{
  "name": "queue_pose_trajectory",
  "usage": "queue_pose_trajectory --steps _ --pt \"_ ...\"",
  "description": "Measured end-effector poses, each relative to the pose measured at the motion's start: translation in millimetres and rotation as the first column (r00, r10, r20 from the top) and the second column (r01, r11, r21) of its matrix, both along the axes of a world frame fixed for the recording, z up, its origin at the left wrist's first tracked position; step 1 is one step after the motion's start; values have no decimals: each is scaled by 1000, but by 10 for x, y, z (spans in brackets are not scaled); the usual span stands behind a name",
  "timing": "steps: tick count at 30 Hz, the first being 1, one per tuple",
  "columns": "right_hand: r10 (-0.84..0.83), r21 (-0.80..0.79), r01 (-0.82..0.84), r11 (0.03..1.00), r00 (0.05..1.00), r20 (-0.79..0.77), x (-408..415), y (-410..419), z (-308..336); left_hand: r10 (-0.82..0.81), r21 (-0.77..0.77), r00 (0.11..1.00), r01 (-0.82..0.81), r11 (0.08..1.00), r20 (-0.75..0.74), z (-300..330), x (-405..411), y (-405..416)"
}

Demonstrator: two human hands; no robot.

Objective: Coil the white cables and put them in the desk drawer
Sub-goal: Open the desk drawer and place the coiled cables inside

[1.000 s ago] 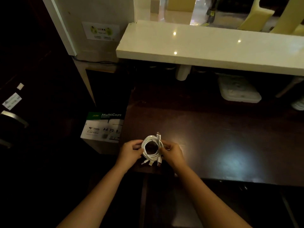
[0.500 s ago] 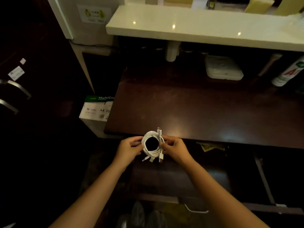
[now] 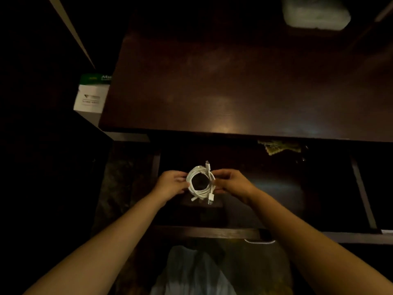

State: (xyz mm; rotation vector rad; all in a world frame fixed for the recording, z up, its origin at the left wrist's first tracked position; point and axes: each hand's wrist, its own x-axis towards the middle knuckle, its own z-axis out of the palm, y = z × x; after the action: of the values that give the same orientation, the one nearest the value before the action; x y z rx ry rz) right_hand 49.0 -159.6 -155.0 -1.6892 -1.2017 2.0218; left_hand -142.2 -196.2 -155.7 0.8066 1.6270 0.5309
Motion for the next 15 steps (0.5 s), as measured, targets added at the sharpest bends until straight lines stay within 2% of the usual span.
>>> queue_pose_trajectory --steps 9,15 --pt "-27 -177 36 984 998 52 106 137 -658 -150 -224 989 145 964 -4 -591 122 275" --pt "16 -223 4 975 996 91 65 83 -743 -160 -244 984 138 960 -73 -703 98 254"
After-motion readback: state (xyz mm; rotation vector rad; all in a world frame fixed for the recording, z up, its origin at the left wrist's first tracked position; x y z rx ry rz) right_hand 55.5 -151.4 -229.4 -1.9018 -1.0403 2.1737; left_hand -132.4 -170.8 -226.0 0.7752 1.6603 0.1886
